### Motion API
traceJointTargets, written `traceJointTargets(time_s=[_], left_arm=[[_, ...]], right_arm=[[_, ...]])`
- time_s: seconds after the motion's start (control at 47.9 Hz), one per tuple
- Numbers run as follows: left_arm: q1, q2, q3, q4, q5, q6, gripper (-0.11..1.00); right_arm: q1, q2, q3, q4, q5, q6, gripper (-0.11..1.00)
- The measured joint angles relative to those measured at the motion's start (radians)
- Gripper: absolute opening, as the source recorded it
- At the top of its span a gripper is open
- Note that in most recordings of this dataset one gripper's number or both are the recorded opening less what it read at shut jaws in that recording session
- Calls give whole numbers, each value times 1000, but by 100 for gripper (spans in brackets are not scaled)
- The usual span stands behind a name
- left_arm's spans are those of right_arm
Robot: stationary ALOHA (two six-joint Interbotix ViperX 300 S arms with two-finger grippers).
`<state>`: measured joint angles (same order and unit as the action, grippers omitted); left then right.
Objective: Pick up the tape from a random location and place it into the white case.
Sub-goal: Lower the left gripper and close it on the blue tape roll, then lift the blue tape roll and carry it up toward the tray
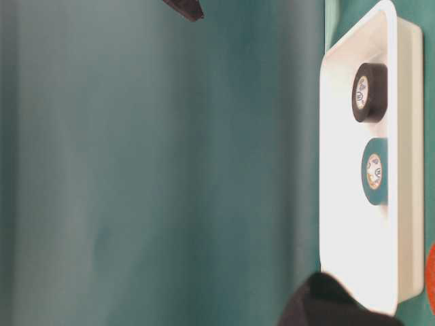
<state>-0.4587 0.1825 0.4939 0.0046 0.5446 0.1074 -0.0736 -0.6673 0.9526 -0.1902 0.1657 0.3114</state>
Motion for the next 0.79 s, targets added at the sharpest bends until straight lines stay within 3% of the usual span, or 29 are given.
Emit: traceJointTargets(time_s=[0.125, 0.355, 0.794], left_arm=[[0, 0, 0, 0, 0, 0, 86], [-3, 0, 0, -5, 2, -2, 24], [-3, 0, 0, -5, 3, -3, 23]], right_arm=[[0, 0, 0, 0, 2, 0, 83], [0, 0, 0, 0, 2, 0, 83], [0, 0, 0, 0, 2, 0, 82]])
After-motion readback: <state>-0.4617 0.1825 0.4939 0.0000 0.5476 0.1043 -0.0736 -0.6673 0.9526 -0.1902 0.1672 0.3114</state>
